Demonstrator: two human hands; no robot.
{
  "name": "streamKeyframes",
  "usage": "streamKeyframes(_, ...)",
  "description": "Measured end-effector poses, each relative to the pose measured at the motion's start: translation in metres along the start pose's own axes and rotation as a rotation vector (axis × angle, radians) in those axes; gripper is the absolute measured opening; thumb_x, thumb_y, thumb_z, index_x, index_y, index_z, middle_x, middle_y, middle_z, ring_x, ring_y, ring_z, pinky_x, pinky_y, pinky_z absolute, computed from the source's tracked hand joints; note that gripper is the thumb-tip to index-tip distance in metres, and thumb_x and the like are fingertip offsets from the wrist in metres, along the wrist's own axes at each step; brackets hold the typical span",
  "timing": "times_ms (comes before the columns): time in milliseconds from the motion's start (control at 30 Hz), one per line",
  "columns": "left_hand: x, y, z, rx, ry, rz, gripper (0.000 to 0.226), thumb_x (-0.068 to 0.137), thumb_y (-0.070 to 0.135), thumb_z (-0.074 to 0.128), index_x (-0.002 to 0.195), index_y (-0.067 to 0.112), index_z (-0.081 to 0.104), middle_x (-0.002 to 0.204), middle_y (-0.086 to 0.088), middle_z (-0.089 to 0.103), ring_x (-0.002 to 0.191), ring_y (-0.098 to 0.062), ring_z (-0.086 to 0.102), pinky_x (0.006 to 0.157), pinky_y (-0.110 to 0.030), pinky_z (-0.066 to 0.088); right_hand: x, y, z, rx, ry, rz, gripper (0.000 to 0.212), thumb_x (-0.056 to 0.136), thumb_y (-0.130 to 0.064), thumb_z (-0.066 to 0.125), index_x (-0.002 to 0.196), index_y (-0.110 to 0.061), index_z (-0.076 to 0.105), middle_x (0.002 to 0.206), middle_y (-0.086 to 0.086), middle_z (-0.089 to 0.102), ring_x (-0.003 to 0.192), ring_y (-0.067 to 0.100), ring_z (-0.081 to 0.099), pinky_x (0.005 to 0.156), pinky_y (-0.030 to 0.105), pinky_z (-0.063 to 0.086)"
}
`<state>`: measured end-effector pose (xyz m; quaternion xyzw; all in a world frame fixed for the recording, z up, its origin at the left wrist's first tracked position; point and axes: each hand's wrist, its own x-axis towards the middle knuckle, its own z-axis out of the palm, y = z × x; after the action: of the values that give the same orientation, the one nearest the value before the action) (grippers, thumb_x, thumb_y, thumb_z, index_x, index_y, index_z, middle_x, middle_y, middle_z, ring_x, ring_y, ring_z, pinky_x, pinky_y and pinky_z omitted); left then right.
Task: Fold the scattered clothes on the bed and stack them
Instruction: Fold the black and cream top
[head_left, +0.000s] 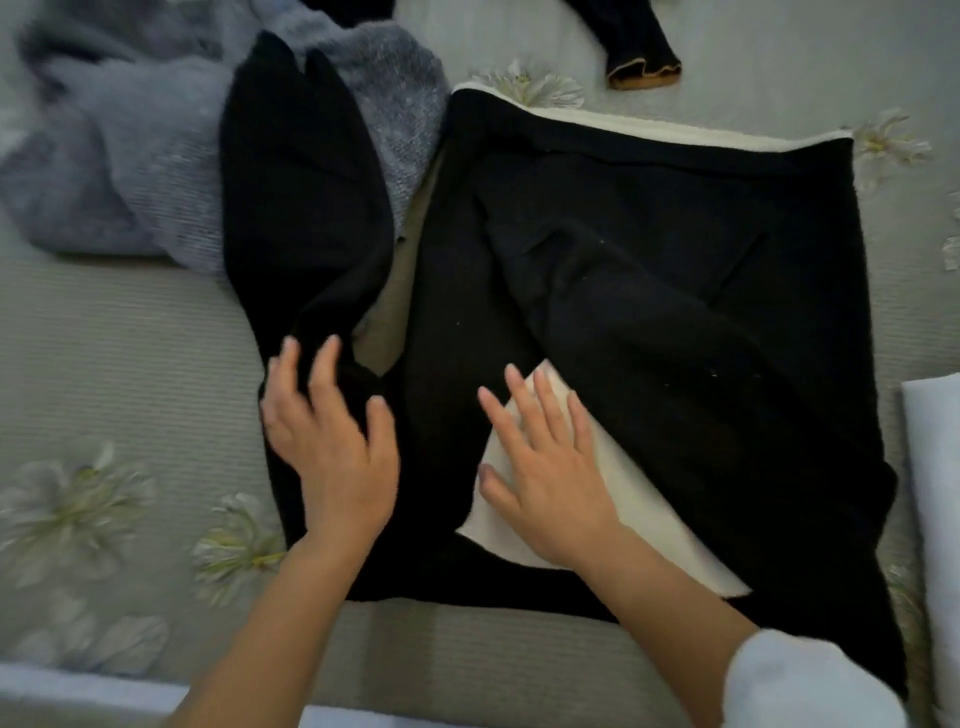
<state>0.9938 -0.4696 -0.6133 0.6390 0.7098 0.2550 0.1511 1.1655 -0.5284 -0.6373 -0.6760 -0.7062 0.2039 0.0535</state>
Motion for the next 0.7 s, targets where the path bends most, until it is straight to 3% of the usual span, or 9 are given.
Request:
streamKeyframes(67,0.013,-0.030,-0.022,-0.068,0.058,-0.215,0.065,0.089,0.026,0.057,0.145,0.009,0.029,0.149,-0.018,0.027,0.137,-0.033,0.025,0.113,-0.042,0.014,0.011,-0.025,0.012,-0.033,-0.076,-0.115,0.067,0.089,-0.050,0.035,0.151,-0.027,0.022,0.160,0.002,0.015,0.148,0.023,0.004,0.116,0.045,0.000)
streamKeyframes(133,0.026,-0.047,-0.032,-0.282,-0.115,-0.377,0.078,0.087,0.027,0.066,0.149,0.013,0.020,0.142,-0.007,0.035,0.130,-0.020,0.036,0.112,-0.038,0.027,0.016,-0.035,0.022,-0.074,-0.169,-0.144,0.070,0.089,-0.056,0.024,0.153,-0.029,0.012,0.162,0.000,0.007,0.148,0.020,-0.007,0.115,0.044,-0.012)
streamKeyframes(200,0.036,-0.061,-0.035,-0.343,-0.361,-0.375,0.068,0.085,0.027,0.070,0.143,0.017,0.035,0.122,0.006,0.050,0.111,-0.008,0.051,0.097,-0.030,0.043,0.017,-0.038,0.030,-0.140,-0.255,-0.124,0.075,0.085,-0.061,0.013,0.153,-0.032,-0.001,0.162,-0.001,-0.004,0.145,0.020,-0.020,0.111,0.047,-0.019)
streamKeyframes(267,0.044,-0.067,-0.034,-0.234,-0.300,-0.285,0.020,0.091,0.032,0.061,0.101,0.015,0.062,0.085,0.007,0.061,0.078,-0.007,0.058,0.073,-0.028,0.046,0.015,-0.037,0.032,-0.192,-0.287,-0.125,0.074,0.085,-0.065,0.015,0.150,-0.039,-0.008,0.161,0.000,-0.009,0.143,0.030,-0.022,0.111,0.052,-0.016)
streamKeyframes(333,0.047,-0.067,-0.039,-0.269,-0.052,-0.284,0.035,0.098,0.035,0.048,0.067,0.018,0.050,0.060,0.006,0.045,0.056,-0.003,0.043,0.056,-0.023,0.035,0.015,-0.039,0.028,-0.198,-0.319,-0.134,0.071,0.085,-0.068,0.019,0.146,-0.049,-0.012,0.161,0.001,-0.010,0.144,0.039,-0.017,0.111,0.056,-0.010)
streamKeyframes(467,0.023,-0.067,-0.059,-0.573,0.183,-0.393,0.034,0.099,0.036,0.045,0.067,0.026,0.046,0.064,0.010,0.042,0.061,-0.001,0.040,0.057,-0.016,0.035,0.019,-0.041,0.021,-0.220,-0.383,-0.126,0.072,0.076,-0.075,0.009,0.140,-0.057,-0.019,0.159,0.000,-0.020,0.143,0.040,-0.021,0.112,0.059,-0.007)
streamKeyframes(600,0.011,-0.095,-0.053,-1.016,-0.037,-0.825,0.018,0.093,0.034,0.057,0.095,0.017,0.058,0.095,-0.004,0.063,0.086,-0.015,0.058,0.058,-0.023,0.049,0.016,-0.041,0.020,-0.258,-0.430,-0.139,0.081,0.079,-0.078,0.026,0.143,-0.052,-0.016,0.151,-0.001,-0.035,0.138,0.036,-0.034,0.111,0.059,-0.015)
streamKeyframes(667,0.020,-0.103,-0.054,-0.996,-0.190,-0.928,0.039,0.091,0.043,0.056,0.115,0.013,0.056,0.111,-0.009,0.064,0.089,-0.012,0.064,0.056,-0.027,0.050,0.014,-0.042,0.019,-0.257,-0.428,-0.149,0.082,0.083,-0.077,0.030,0.145,-0.049,-0.015,0.149,-0.001,-0.037,0.138,0.033,-0.035,0.110,0.056,-0.019)
streamKeyframes(700,0.028,-0.104,-0.054,-0.976,-0.234,-0.913,0.037,0.091,0.045,0.055,0.113,0.016,0.057,0.103,-0.005,0.066,0.080,-0.009,0.065,0.058,-0.028,0.049,0.012,-0.043,0.019,-0.246,-0.417,-0.153,0.081,0.084,-0.076,0.030,0.146,-0.047,-0.014,0.149,-0.002,-0.036,0.139,0.031,-0.034,0.110,0.054,-0.020)
